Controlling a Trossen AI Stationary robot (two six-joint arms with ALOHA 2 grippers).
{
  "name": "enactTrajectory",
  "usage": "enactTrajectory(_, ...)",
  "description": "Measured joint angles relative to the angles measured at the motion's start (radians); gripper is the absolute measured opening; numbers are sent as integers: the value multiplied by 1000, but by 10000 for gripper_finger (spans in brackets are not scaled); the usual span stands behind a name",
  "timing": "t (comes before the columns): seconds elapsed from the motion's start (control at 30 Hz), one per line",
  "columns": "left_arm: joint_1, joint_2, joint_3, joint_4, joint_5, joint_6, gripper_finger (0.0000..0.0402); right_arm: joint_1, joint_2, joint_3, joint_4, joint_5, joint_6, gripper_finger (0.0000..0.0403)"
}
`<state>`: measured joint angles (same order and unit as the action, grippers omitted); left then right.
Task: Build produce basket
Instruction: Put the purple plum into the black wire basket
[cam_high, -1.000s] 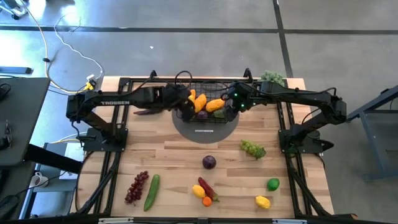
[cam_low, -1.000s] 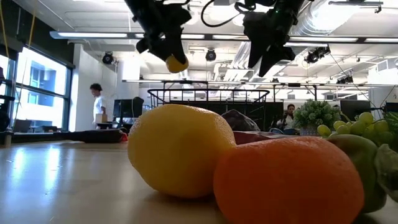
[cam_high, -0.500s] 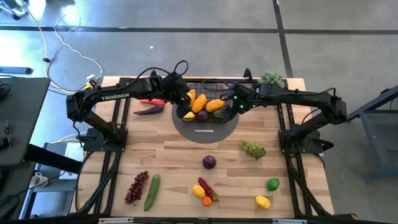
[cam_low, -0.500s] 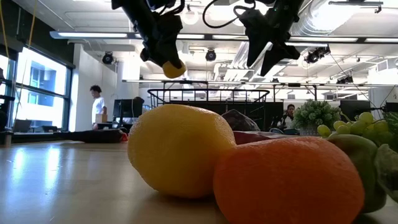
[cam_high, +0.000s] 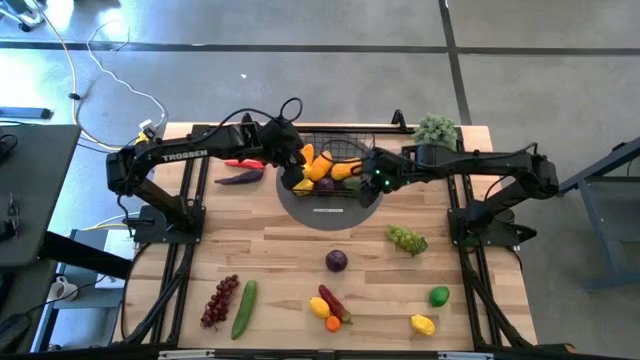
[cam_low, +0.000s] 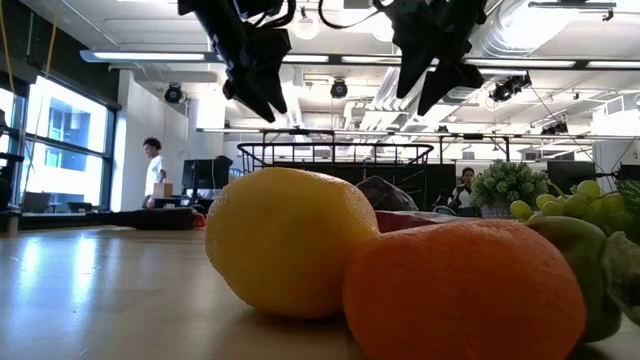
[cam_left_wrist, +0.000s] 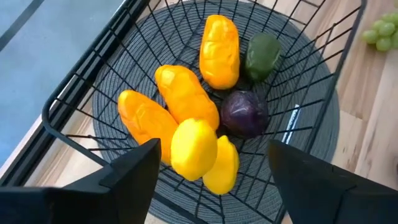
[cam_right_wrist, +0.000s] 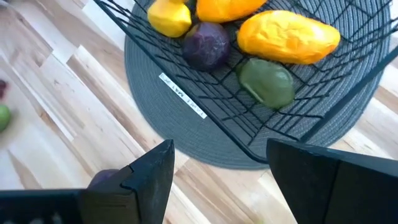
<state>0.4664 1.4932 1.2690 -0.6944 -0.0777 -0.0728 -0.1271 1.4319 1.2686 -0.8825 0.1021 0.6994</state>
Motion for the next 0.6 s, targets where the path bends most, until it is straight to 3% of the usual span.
enactTrajectory(0.27,-3,-91,0,1,3,-5,278,47,0,0,29,9,0,236)
enactTrajectory(0.6,-42,-245,0,-4,18,-135,278,90,0,0,29,-6,1,236)
